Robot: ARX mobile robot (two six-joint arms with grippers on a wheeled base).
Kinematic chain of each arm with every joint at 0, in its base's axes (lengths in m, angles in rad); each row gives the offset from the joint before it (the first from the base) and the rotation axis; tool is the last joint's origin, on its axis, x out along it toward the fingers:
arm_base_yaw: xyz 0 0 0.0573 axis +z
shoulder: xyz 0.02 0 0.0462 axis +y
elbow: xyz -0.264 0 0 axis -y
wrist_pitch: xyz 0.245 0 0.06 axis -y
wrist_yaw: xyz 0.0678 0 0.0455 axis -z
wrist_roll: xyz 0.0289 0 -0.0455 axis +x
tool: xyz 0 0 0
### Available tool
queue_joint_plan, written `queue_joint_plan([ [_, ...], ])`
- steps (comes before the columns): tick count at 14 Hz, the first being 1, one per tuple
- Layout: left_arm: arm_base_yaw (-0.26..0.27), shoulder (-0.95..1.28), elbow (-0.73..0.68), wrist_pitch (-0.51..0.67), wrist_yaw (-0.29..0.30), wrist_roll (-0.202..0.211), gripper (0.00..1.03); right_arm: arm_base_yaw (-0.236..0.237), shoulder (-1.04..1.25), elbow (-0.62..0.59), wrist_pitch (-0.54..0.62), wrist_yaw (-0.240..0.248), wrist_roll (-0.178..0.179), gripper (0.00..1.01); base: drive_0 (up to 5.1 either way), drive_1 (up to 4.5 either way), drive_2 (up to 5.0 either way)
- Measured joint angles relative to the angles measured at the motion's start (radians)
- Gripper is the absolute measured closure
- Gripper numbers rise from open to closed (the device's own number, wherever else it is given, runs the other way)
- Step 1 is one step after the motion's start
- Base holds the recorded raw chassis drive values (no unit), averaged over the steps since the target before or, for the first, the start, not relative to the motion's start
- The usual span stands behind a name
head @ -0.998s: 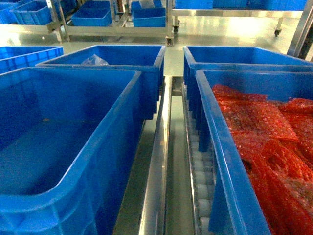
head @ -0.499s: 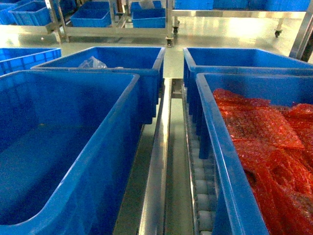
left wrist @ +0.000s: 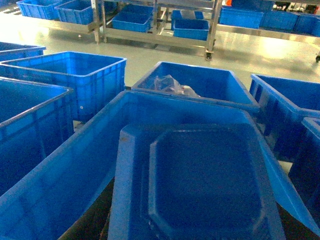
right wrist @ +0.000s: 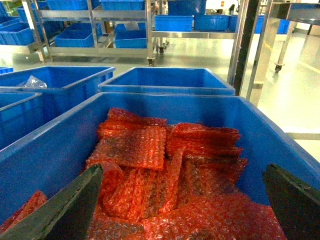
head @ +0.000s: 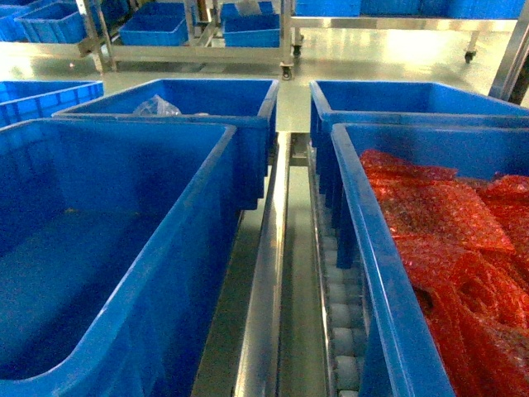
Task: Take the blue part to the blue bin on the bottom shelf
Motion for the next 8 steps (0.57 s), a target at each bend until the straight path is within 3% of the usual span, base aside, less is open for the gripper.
queue_joint_plan([
  [8,0.000,0.000,0.000,0.000,0.000,0.000,0.60,0.000,0.000,0.000,0.000,0.000,0.000,0.03,0.0,0.00,0.0],
])
